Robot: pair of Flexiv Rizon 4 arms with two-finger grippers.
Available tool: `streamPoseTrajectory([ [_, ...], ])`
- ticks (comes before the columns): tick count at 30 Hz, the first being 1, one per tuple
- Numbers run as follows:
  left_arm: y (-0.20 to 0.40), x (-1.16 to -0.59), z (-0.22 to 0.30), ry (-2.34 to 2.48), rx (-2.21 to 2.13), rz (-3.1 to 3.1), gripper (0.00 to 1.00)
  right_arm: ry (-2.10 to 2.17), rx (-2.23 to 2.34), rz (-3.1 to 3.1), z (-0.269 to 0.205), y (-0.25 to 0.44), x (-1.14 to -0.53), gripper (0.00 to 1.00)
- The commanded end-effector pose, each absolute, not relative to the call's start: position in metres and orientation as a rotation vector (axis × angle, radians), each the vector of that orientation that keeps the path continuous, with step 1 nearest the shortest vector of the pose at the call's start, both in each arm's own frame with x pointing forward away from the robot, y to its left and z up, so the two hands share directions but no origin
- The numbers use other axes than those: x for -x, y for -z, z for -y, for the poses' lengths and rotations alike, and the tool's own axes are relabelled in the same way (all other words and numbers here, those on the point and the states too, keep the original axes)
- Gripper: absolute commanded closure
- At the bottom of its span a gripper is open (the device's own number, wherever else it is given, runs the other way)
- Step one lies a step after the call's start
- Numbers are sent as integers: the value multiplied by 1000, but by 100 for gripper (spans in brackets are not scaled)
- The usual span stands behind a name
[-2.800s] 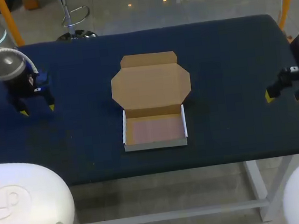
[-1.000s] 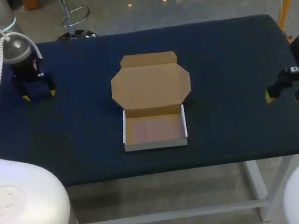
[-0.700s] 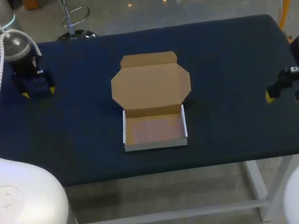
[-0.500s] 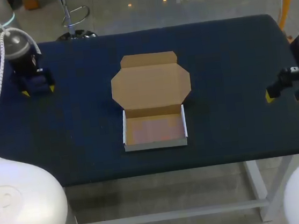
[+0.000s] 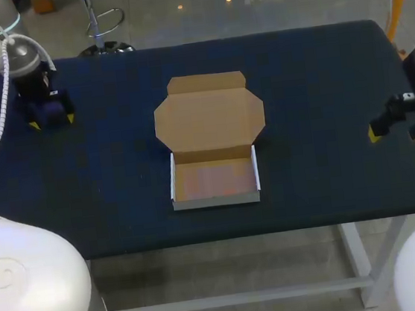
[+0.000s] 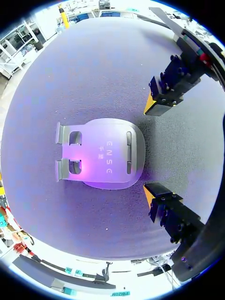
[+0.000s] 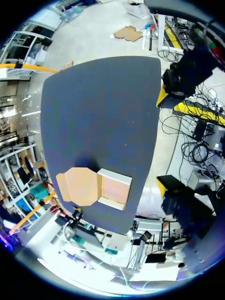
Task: Assemble the packaging by folding the flat box into shape, placing the metal phone stand inside, and closing the box properly
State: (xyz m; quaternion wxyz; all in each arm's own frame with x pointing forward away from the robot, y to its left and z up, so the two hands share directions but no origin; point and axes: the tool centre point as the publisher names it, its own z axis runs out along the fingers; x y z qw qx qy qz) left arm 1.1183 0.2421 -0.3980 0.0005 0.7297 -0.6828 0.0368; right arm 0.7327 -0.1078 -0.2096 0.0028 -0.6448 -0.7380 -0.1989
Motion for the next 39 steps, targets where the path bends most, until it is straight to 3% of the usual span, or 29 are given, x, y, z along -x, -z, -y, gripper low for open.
streamPoseTrajectory([
  [1,401,-1129,-244,-90,-2284,2134,0,631,2034,2323,105,212,-726,0],
  [39,400,-1153,-251,-59,-2330,2126,4,631,2034,2323,105,212,-726,0],
])
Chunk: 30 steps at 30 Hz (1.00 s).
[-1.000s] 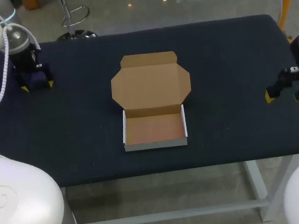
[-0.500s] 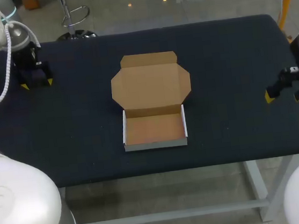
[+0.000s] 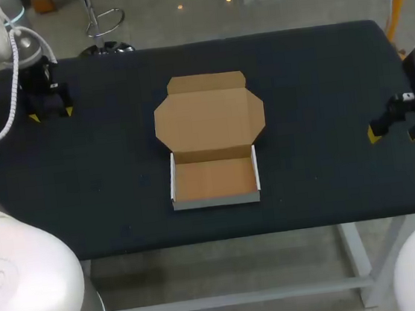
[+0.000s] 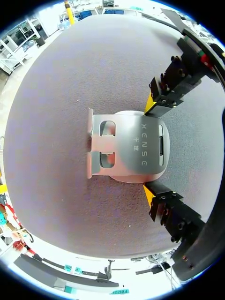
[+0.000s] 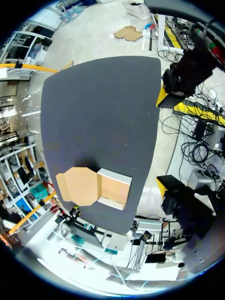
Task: Assemble the packaging by folding the flat box into shape, placing the metal phone stand inside, and closing the box properly
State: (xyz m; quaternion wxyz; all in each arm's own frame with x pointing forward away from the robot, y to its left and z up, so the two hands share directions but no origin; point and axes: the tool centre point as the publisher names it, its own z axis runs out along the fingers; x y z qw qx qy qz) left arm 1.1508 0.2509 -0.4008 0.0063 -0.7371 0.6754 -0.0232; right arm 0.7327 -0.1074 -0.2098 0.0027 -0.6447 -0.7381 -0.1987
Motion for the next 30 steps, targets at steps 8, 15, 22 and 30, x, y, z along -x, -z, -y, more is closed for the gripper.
streamPoseTrajectory([
  [8,395,-1156,-247,59,2308,-2094,11,631,2034,2323,105,212,-726,0],
  [15,396,-1161,-245,53,2309,-2086,13,631,2034,2323,105,212,-726,0],
  [22,397,-1167,-245,44,2313,-2074,14,631,2034,2323,105,212,-726,0],
  [30,399,-1174,-247,37,2325,-2053,20,631,2034,2323,105,212,-726,0],
])
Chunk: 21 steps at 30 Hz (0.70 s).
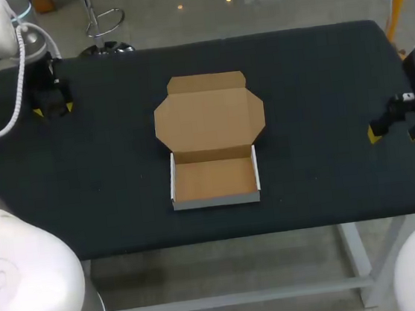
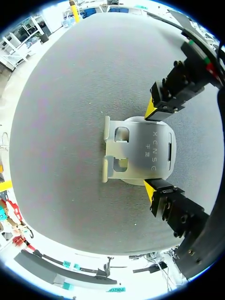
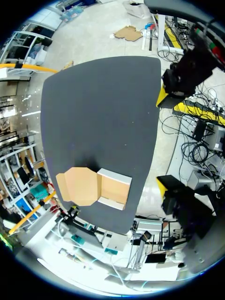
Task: Assemble the packaging by folding the flat box into shape, placing the metal phone stand inside, and closing the box properly
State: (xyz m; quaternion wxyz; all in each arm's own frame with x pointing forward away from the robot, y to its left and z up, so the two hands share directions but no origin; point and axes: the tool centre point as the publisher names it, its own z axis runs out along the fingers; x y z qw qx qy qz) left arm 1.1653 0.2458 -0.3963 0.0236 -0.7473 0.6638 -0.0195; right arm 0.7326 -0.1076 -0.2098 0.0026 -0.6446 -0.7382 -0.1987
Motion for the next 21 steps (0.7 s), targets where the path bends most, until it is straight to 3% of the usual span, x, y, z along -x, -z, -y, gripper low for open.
streamPoseTrajectory([
  [1,399,-1175,-247,36,2326,-2049,20,631,2034,2323,105,212,-726,0],
  [6,400,-1179,-249,31,2333,-2028,23,631,2034,2323,105,212,-726,0],
  [11,402,-1182,-250,23,2340,-2011,35,631,2034,2323,105,212,-726,0],
  [15,403,-1184,-250,26,2352,-1999,100,631,2034,2323,105,212,-726,0],
  [21,398,-1177,-253,45,2362,-1991,100,631,2034,2323,105,212,-726,0],
])
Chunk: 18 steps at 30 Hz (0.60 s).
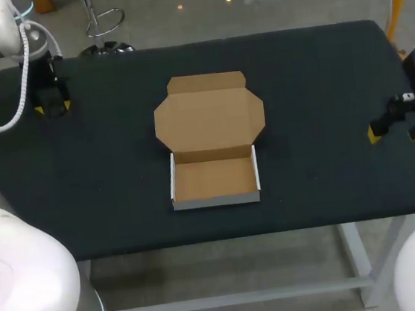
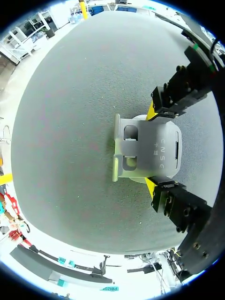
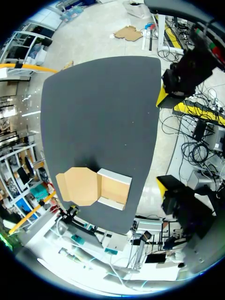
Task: Assemble the packaging by folding the flat box into shape, placing the metal phone stand inside, and closing the box properly
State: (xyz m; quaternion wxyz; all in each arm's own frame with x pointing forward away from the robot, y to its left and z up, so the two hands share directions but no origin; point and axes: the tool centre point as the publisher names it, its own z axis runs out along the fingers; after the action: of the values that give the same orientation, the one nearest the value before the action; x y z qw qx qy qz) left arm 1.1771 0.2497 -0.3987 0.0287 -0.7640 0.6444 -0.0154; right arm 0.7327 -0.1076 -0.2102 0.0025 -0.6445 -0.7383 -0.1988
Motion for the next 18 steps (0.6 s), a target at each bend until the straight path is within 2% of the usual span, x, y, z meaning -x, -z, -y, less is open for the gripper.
streamPoseTrajectory([
  [1,396,-1175,-253,52,2361,-1991,100,631,2034,2323,105,212,-726,0],
  [13,366,-1141,-244,123,2337,-2009,100,631,2034,2323,105,212,-726,0],
  [18,352,-1118,-237,136,2313,-2026,100,792,1801,2489,96,215,-735,0],
])
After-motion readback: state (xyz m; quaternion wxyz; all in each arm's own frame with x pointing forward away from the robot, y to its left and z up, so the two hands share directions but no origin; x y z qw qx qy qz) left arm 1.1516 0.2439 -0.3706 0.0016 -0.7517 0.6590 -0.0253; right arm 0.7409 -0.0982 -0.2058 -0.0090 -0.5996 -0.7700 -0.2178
